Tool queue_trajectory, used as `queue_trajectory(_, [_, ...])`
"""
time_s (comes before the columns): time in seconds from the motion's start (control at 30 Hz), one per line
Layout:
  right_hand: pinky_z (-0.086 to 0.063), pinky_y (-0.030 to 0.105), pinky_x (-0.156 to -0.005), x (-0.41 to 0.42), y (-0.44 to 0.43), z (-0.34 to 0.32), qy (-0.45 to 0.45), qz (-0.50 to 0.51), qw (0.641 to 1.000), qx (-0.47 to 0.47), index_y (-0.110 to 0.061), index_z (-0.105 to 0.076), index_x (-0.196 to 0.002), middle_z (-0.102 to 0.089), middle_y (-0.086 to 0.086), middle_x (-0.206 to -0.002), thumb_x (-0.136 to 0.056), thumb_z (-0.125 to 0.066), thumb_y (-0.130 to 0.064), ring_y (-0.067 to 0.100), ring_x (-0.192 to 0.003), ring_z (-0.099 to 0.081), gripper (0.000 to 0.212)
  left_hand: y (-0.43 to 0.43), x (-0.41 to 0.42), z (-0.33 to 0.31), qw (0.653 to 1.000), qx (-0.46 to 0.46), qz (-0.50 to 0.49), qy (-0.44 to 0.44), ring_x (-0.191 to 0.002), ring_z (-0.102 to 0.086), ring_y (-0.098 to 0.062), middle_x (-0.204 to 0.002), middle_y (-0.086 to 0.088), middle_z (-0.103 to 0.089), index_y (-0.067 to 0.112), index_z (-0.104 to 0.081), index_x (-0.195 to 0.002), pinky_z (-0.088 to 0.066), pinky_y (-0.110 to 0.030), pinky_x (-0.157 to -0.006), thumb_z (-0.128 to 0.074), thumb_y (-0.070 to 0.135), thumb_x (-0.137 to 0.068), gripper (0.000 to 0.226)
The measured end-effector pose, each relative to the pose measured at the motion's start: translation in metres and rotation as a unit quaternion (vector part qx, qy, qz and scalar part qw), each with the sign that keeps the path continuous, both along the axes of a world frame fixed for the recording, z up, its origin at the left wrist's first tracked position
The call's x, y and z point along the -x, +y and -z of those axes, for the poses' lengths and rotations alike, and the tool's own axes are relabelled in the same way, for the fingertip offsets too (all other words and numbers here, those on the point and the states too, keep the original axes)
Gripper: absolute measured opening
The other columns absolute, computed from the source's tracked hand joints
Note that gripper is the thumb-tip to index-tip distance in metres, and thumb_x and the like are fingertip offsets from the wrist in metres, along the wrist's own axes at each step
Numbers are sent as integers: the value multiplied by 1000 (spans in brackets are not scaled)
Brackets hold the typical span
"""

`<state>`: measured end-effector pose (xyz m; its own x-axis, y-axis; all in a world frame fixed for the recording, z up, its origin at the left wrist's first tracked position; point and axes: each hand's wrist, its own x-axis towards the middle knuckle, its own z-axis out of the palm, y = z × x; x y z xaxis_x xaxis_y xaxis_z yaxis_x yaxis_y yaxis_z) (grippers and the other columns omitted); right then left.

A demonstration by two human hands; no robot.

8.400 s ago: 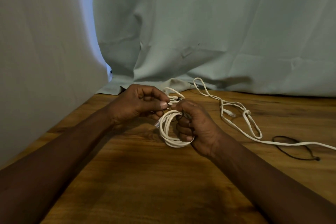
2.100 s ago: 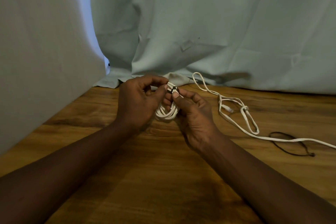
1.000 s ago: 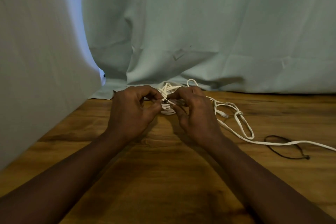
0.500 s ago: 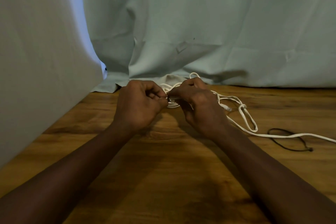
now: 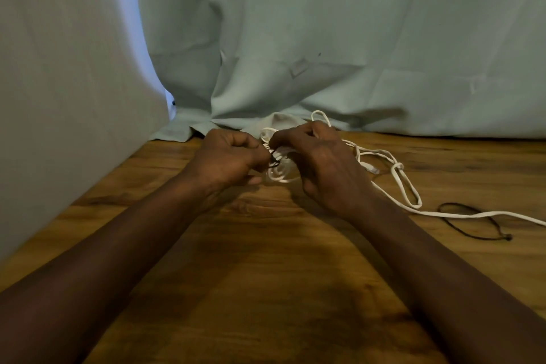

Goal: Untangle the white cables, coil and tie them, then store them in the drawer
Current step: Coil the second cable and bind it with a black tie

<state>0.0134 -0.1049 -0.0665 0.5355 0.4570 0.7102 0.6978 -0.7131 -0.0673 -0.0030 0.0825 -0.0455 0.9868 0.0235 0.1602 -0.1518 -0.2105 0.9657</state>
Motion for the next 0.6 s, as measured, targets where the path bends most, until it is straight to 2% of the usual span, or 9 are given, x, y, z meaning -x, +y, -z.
queue_trajectory(0.1, [-52,37,-88,0,-2,2,21,-37,998,-36,-15,-63,-128,-66,7,-122,-91,-68,-10,23,-110,-62,38,2,-3,0,999,14,19,35,-50,-63,0,-79,-8,-72,5,-71,-73,-64,-34,-71,-71,-6,-87,18])
queue_trajectory(0.17, [-51,33,-87,-2,-3,3,11,-48,998,-50,-12,-67,-121,-66,4,-121,-92,-66,-5,20,-108,-64,30,4,-5,0,998,19,36,47,-52,-65,0,-81,-8,-73,1,-72,-81,-64,-32,-71,-70,-8,-87,11])
queue_trajectory(0.23, [-54,37,-87,-6,-4,4,5,-58,997,-60,-11,-71,-115,-70,3,-115,-91,-65,-3,19,-104,-66,26,8,-6,0,998,16,46,43,-62,-70,-4,-82,-10,-75,-2,-74,-86,-65,-31,-72,-73,-10,-84,8])
queue_trajectory(0.33, [-55,44,-89,-9,-6,4,14,-62,995,-73,-14,-73,-114,-73,1,-113,-89,-66,0,19,-105,-67,29,12,-9,3,999,5,54,2,-70,-74,-13,-80,-12,-77,-2,-75,-84,-65,-29,-72,-78,-10,-80,10])
queue_trajectory(0.5, [-55,45,-86,-9,-6,4,39,-75,992,-94,-17,-74,-113,-74,1,-110,-88,-64,-4,19,-103,-67,30,13,-12,9,991,-83,41,-92,-62,-69,-5,-65,1,-74,4,-76,-82,-57,-19,-63,-82,-6,-78,13])
queue_trajectory(0.6, [-55,46,-85,-8,-6,3,40,-79,991,-98,-17,-74,-111,-74,1,-108,-87,-63,-5,20,-102,-67,29,13,-16,13,984,-106,35,-138,-67,-71,-11,-69,-1,-75,9,-75,-86,-58,-25,-70,-86,-1,-76,18])
